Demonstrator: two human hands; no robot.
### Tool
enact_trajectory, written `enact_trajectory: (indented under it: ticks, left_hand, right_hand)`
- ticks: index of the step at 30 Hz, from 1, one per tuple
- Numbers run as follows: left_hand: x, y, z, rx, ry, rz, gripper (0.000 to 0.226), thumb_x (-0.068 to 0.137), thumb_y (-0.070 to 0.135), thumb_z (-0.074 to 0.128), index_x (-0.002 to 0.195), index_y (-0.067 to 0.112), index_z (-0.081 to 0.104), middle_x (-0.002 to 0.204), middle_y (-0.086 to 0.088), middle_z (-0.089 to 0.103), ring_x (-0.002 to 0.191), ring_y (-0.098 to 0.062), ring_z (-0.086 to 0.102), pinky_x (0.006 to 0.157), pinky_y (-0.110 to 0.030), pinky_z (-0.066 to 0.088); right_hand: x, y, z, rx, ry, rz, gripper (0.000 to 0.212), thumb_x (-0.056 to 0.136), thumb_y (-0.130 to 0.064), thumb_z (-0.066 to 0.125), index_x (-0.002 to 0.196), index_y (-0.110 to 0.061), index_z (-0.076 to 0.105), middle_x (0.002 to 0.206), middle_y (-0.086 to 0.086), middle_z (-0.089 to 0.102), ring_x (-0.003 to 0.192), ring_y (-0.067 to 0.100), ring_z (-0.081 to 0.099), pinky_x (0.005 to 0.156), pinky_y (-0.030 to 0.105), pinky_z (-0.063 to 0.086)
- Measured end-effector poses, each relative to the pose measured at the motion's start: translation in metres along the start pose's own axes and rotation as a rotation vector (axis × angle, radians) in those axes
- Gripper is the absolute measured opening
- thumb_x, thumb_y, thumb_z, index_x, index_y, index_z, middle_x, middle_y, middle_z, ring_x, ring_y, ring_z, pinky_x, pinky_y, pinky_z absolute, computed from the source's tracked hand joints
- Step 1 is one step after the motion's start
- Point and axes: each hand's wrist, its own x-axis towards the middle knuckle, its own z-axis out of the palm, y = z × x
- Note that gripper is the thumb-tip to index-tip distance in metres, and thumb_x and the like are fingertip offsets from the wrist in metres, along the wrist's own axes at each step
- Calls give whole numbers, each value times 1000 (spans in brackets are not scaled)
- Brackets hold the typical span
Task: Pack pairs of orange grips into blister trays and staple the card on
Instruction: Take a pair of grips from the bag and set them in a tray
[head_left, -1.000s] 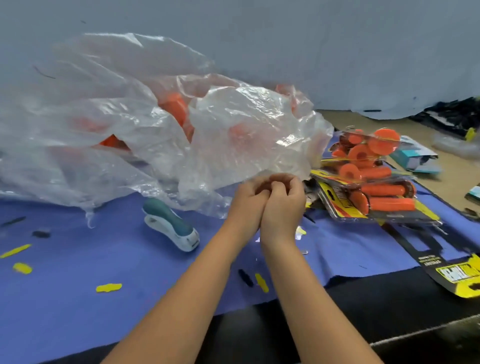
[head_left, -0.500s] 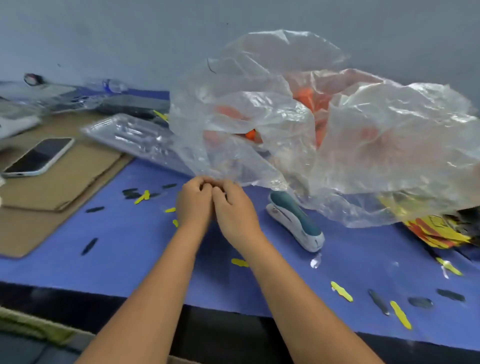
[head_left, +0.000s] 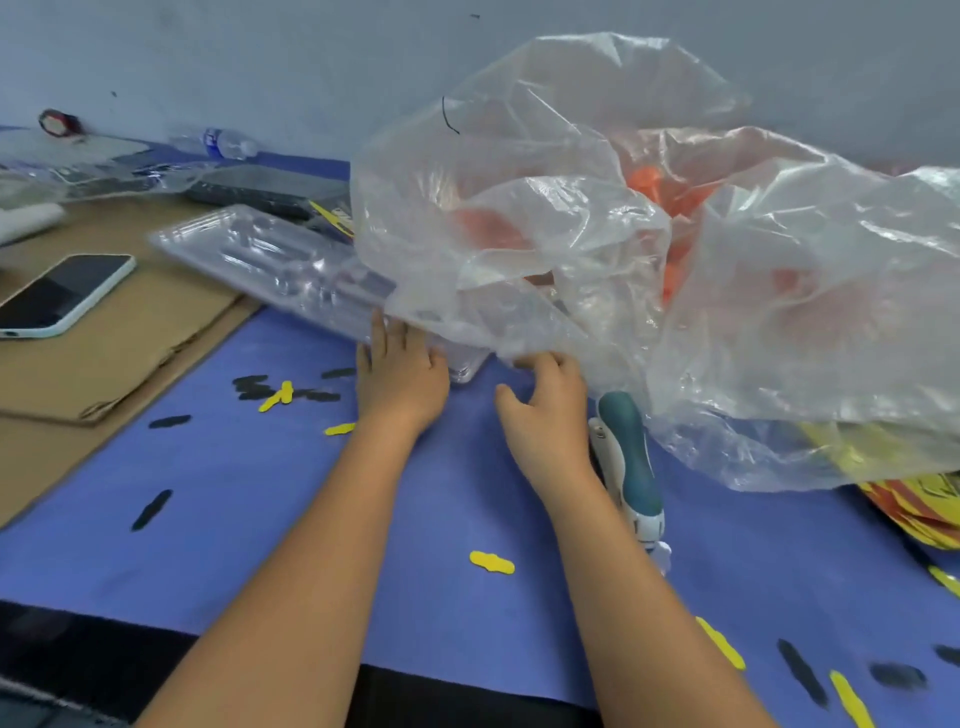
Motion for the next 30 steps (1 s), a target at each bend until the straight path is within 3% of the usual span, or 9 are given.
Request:
enact_trajectory:
  ticks: [2,4,7,9,12,15,19,25,30]
  left_hand:
    - [1,0,7,117,-39,18,65,102,34,32,156,18,0,163,-8,-7,149,-24,-11,120,-46,-1]
    - [4,-1,7,203,-54,28,67,101,37,32,156,19,-1,163,-8,-8,149,-26,-12,119,-49,-2]
    - [5,3,4,227,-86,12,62,101,39,29,156,20,8,163,-12,-1,149,-28,-5,119,-48,2]
    - [5,6,0,272,-42,59,51,100,38,32,149,24,32,158,-15,20,145,-33,14,115,-46,17]
    - [16,6,-22,269,12,201,42,93,30,40,130,26,58,140,-17,48,123,-40,45,97,-42,40]
    - [29,-2,-36,116,-13,309,41,87,24,41,117,23,70,123,-13,65,115,-36,54,92,-38,45]
    - [21,-17,-19,143,-3,342,28,98,32,51,115,14,66,121,-15,58,120,-33,44,105,-38,28]
    - [23,-8,-26,-20,-2,393,45,83,55,65,56,21,58,54,6,60,59,-4,56,52,-29,37]
    - [22,-4,-27,52,-14,407,77,66,85,39,55,11,55,52,-2,55,51,-12,51,50,-35,35]
  right_hand:
    - [-2,0,-2,-76,107,-30,6,85,-15,64,88,-10,65,102,3,55,98,21,50,81,25,37]
    - [-2,1,-4,-56,35,-53,15,86,-18,61,72,-13,59,81,-2,56,80,19,51,71,29,39]
    - [-4,2,-3,67,-197,-47,23,89,-21,57,107,-27,70,96,-11,66,87,8,57,78,24,48]
    - [-4,4,-2,118,-261,-73,52,90,-20,57,138,-38,51,124,-21,57,109,-8,47,92,11,37]
    - [1,7,-1,188,-240,-91,68,90,-19,58,150,-37,33,129,-44,34,120,-20,30,98,3,23]
    - [2,8,-1,250,-223,-40,74,88,-19,59,151,-41,26,136,-39,29,124,-21,25,96,1,20]
    - [1,12,-1,292,-236,-10,72,86,-24,60,149,-41,31,126,-45,33,121,-21,29,97,8,24]
    - [0,5,-4,177,-213,-9,74,74,-40,68,142,-49,38,120,-32,51,111,-1,54,92,19,43]
    - [-2,1,-11,158,-220,-30,59,64,-52,77,107,-55,36,88,-62,39,89,-34,39,71,7,36]
